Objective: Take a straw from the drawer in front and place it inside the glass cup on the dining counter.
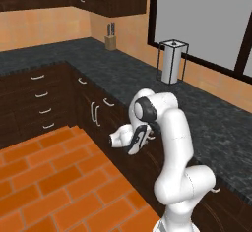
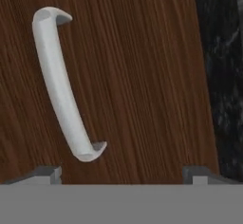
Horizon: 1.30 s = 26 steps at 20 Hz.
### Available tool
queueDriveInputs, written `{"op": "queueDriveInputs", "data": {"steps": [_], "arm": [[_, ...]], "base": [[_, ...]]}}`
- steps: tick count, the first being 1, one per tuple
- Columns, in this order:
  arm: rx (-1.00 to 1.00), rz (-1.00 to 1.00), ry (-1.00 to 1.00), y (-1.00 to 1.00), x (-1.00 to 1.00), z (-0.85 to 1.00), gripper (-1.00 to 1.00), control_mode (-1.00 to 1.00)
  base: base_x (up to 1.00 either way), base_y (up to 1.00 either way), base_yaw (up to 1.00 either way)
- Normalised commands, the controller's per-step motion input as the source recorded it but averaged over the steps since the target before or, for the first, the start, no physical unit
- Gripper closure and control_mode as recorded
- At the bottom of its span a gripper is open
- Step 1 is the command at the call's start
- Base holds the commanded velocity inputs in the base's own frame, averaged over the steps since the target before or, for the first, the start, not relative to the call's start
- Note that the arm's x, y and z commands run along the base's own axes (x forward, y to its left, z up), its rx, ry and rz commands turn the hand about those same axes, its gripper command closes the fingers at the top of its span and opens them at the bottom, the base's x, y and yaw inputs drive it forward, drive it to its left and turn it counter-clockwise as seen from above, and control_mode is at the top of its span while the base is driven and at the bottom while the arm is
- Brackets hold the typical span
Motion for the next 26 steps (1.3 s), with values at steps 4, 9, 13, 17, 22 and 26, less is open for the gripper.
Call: {"op": "queueDriveInputs", "data": {"steps": [4, 9, 13, 17, 22, 26], "arm": [[0.00, 0.00, 0.00, -0.31, 0.44, -0.24, -1.00, -1.00], [0.00, 0.00, 0.00, -0.14, 0.35, -0.29, 1.00, -1.00], [0.00, 0.00, 0.00, -0.06, 0.30, -0.24, 1.00, -1.00], [0.00, 0.01, 0.00, -0.01, 0.26, -0.22, 1.00, -1.00], [0.00, 0.04, 0.00, 0.39, -0.01, -0.11, 1.00, -1.00], [0.03, 0.06, 0.04, 0.89, -0.13, -0.01, 1.00, -1.00]], "base": [[0.00, 0.00, 0.00], [0.00, 0.00, 0.00], [0.00, 0.00, 0.00], [0.00, 0.00, 0.00], [0.00, 0.00, 0.00], [0.00, 0.00, 0.00]]}}
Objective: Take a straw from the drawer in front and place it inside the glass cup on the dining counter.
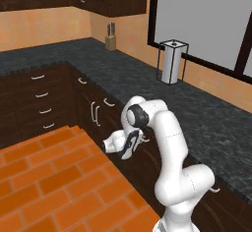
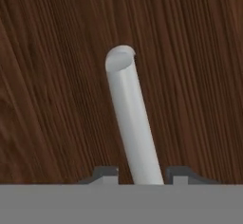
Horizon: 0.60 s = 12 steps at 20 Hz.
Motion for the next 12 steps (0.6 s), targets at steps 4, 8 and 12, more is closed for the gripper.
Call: {"op": "queueDriveInputs", "data": {"steps": [4, 8, 12], "arm": [[0.10, 0.10, 0.08, 1.00, -0.20, 0.00, 1.00, -1.00], [0.12, 0.11, 0.10, 1.00, -0.20, 0.00, 1.00, -1.00], [0.10, 0.12, 0.07, 1.00, -0.20, 0.00, 1.00, -1.00]], "base": [[0.00, 0.00, 0.00], [0.00, 0.00, 0.00], [0.00, 0.00, 0.00]]}}
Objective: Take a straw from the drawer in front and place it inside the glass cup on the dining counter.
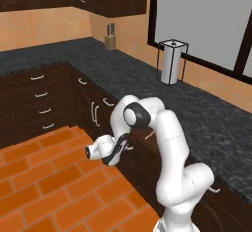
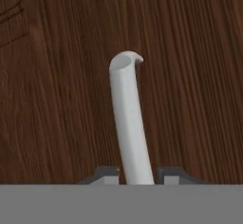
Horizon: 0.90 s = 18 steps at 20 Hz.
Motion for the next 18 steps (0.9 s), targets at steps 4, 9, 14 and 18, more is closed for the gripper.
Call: {"op": "queueDriveInputs", "data": {"steps": [4, 9, 14, 18], "arm": [[0.06, 0.12, 0.03, 1.00, -0.23, 0.00, 1.00, -1.00], [0.11, 0.13, 0.08, 1.00, -0.20, 0.03, 1.00, -1.00], [0.23, 0.07, 0.17, 0.77, -0.06, 0.17, -1.00, -1.00], [0.34, 0.00, 0.06, 0.02, 0.00, 0.95, -1.00, -1.00]], "base": [[0.00, 0.00, 0.00], [0.00, 0.00, 0.00], [0.00, 0.00, 0.00], [0.00, 0.00, 0.00]]}}
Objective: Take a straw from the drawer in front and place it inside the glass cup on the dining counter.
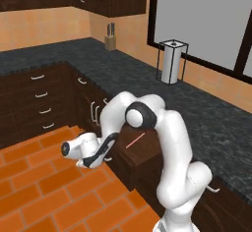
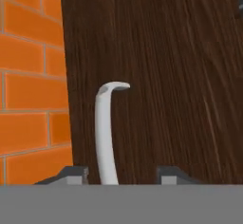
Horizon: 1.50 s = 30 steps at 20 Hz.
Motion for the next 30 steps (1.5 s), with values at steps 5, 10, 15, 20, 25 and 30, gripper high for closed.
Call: {"op": "queueDriveInputs", "data": {"steps": [5, 10, 15, 20, 25, 30], "arm": [[0.33, 0.00, 0.00, -0.08, -0.16, 1.00, -1.00, -1.00], [0.21, -0.09, 0.04, -0.65, 0.04, 0.96, -1.00, -1.00], [0.12, -0.12, 0.17, -0.76, 0.39, 0.36, -1.00, -1.00], [0.00, -0.03, 0.10, -0.51, 0.44, -0.32, -1.00, -1.00], [0.05, 0.00, 0.09, -0.08, 0.40, -0.80, -1.00, -1.00], [0.18, 0.00, 0.13, 0.00, 0.37, -0.76, -1.00, -1.00]], "base": [[0.00, 0.00, 0.00], [0.00, 0.00, 0.00], [0.00, 0.00, 0.00], [0.00, 0.00, 0.00], [0.00, 0.00, 0.00], [0.00, 0.00, 0.00]]}}
